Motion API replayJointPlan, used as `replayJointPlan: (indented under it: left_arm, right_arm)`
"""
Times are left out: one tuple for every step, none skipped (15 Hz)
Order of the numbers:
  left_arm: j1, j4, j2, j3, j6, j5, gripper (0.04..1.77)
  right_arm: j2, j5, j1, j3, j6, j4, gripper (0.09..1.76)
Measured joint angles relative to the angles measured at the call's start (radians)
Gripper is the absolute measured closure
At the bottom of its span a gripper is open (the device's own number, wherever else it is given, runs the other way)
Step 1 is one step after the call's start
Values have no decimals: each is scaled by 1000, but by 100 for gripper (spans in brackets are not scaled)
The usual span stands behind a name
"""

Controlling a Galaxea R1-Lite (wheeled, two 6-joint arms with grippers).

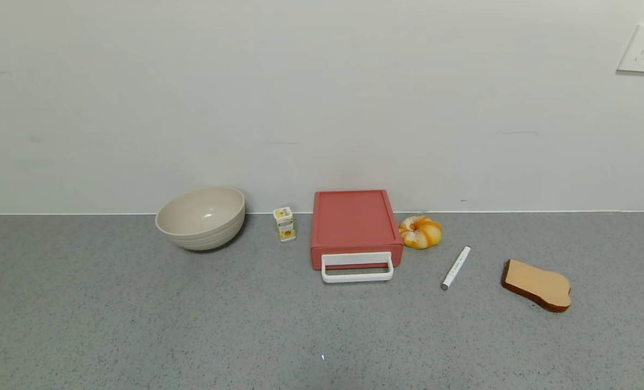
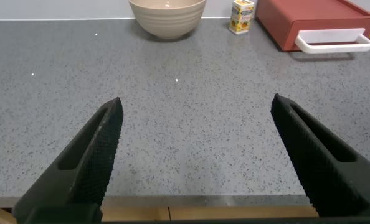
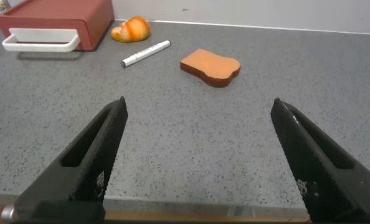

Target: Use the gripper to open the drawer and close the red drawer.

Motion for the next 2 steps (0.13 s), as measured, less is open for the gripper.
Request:
replayJointPlan:
  left_arm:
    - [0,0,0,0,0,0,9]
    - [0,0,0,0,0,0,9]
  right_arm:
    - [0,0,0,0,0,0,15]
    - [0,0,0,1,0,0,15]
